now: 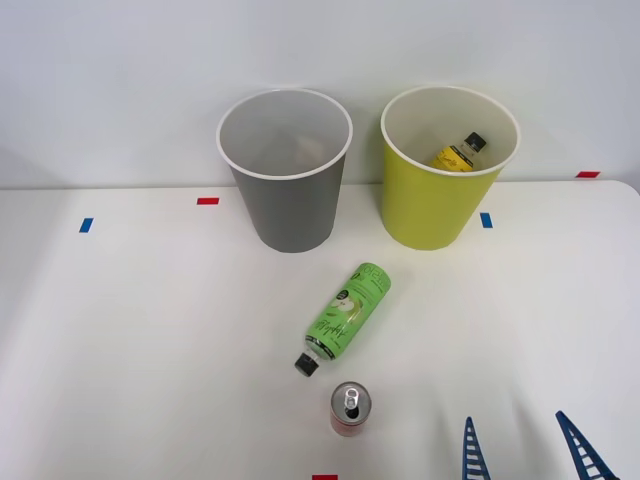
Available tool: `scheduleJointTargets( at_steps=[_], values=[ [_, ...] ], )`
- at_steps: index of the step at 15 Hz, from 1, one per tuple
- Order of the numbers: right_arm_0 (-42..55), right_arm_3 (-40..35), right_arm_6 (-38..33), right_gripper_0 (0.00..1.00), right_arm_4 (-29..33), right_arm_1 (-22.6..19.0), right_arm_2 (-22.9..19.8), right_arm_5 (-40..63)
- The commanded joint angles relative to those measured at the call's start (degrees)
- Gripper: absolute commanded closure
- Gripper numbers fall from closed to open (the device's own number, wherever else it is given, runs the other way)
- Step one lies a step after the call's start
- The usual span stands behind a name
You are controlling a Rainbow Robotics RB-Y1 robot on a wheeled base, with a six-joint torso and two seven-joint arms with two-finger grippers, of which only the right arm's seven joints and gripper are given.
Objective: Put cans in the gray bin, plastic bottles in the light green bin
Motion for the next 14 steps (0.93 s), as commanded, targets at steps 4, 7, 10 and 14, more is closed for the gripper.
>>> scheduleJointTargets(
  at_steps=[4, 7, 10, 14],
  values=[
    [0.0, 0.0, 0.0, 0.00, 0.0, 0.0, 0.0, 0.0],
    [0.0, 0.0, 0.0, 0.00, 0.0, 0.0, 0.0, 0.0],
    [0.0, 0.0, 0.0, 0.00, 0.0, 0.0, 0.0, 0.0],
    [0.0, 0.0, 0.0, 0.00, 0.0, 0.0, 0.0, 0.0]
  ],
)
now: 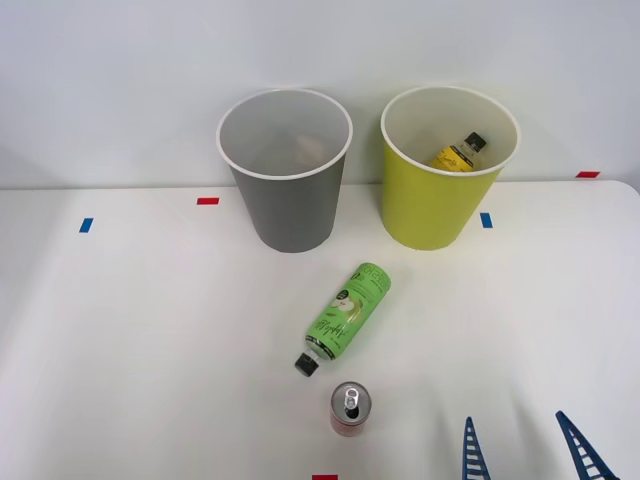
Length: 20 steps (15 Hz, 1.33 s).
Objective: Put cans in the gray bin, plastic bottles in the light green bin
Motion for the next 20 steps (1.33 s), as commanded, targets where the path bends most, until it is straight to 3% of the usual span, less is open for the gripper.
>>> scheduleJointTargets(
  at_steps=[1, 20],
  values=[
    [0.0, 0.0, 0.0, 0.00, 0.0, 0.0, 0.0, 0.0],
    [0.0, 0.0, 0.0, 0.00, 0.0, 0.0, 0.0, 0.0]
  ],
)
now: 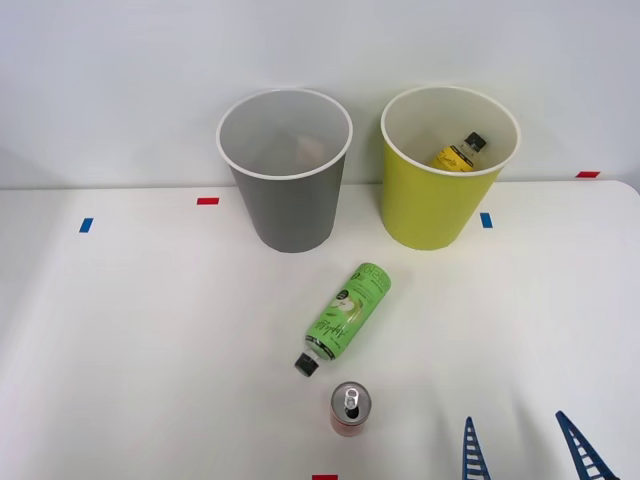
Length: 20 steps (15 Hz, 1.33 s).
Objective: Put cans in the gray bin, plastic bottles in the light green bin
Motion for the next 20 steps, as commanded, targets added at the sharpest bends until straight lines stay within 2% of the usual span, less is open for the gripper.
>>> scheduleJointTargets(
  at_steps=[1, 10, 11, 14, 20],
  values=[
    [0.0, 0.0, 0.0, 0.00, 0.0, 0.0, 0.0, 0.0],
    [0.0, 0.0, 0.0, 0.00, 0.0, 0.0, 0.0, 0.0],
    [-1.1, 3.1, 0.2, 0.00, -0.1, -0.5, 0.2, 0.5],
    [-1.6, 2.5, 0.9, 0.00, -4.8, -5.8, 3.7, -0.4],
    [-6.0, 0.4, 3.1, 0.00, -4.6, -22.9, 10.1, -1.0]
  ],
)
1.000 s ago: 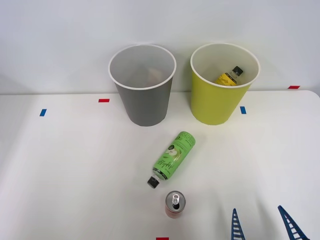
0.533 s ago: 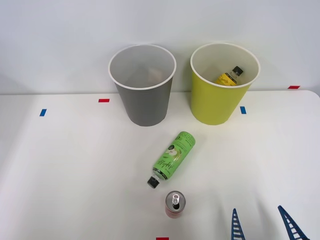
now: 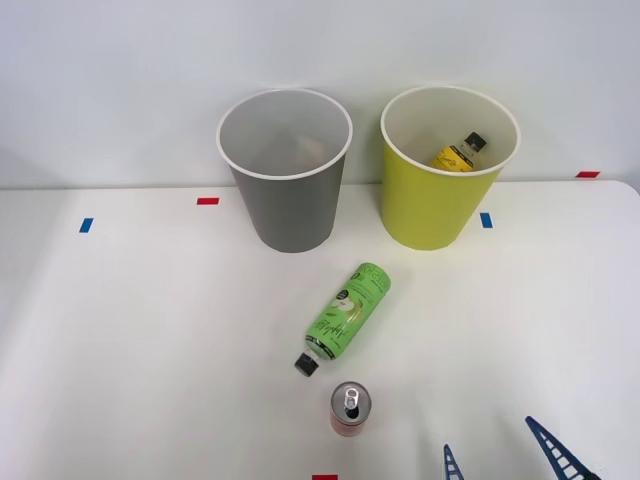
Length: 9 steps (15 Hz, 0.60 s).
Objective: Put cans in the gray bin, plastic bottles in the light green bin
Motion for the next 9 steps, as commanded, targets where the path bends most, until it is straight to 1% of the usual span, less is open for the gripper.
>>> scheduleJointTargets(
  at_steps=[1, 3, 5, 9],
  values=[
    [-2.9, -0.2, 1.3, 0.00, 0.0, -8.3, 5.0, -1.0],
    [-4.1, -0.2, 2.2, 0.00, -1.8, -12.4, 8.5, -2.1],
    [-5.7, -0.2, 3.6, 0.00, -4.1, -15.4, 11.7, -2.7],
    [-9.3, -0.2, 5.6, 0.00, -5.6, -17.1, 14.6, -2.8]
  ],
)
